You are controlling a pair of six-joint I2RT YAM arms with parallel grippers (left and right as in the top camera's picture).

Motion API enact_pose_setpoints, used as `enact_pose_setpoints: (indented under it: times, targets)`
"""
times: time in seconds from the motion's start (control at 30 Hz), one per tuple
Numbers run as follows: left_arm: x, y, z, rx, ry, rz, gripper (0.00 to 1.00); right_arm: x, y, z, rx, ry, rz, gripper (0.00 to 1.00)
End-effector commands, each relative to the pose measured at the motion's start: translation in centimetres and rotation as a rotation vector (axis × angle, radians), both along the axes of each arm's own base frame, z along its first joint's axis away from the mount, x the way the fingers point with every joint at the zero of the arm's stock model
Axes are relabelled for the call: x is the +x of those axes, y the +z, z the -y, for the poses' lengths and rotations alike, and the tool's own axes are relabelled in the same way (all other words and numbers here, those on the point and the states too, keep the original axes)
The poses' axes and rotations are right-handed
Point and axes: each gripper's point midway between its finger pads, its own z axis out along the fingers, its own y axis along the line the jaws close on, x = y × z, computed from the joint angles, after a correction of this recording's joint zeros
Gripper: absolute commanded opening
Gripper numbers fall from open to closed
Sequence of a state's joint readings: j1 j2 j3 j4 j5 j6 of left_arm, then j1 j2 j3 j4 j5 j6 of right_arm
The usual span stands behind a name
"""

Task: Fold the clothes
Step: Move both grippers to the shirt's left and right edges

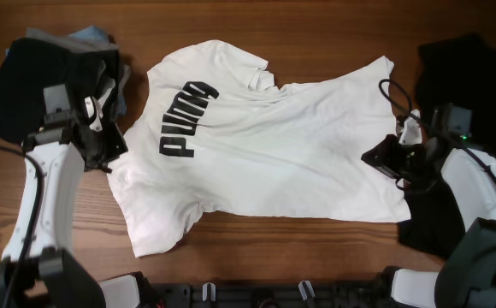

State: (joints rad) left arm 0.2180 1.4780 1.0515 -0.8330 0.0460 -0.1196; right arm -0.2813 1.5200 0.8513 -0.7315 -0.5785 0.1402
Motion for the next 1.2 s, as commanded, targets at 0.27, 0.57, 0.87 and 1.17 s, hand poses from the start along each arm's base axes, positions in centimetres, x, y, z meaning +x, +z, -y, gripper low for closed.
enact_pose_setpoints:
  times: [0.27, 0.57, 0.87, 1.17]
  targets:
    - [2.2, -10.8, 3.6, -0.186, -0.099, -0.163, 0.04, -3.8, -6.5, 1.5, -0.107, -0.221, -0.260, 0.18]
    - [0.2, -13.3, 7.8, -0.091, -0.102, -0.291, 0.06, -3.6, -7.7, 2.1, -0.135, -0.231, -0.271, 0.25]
    - [2.6, -4.9, 6.4, -0.060, -0.089, -0.142, 0.35, -4.2, -7.7, 1.9, -0.127, -0.233, -0.302, 0.28]
    - [3.2, -4.1, 1.5, -0.033, -0.103, -0.079, 0.36, -8.1, -8.6, 5.6, -0.358, -0.396, -0.498, 0.40]
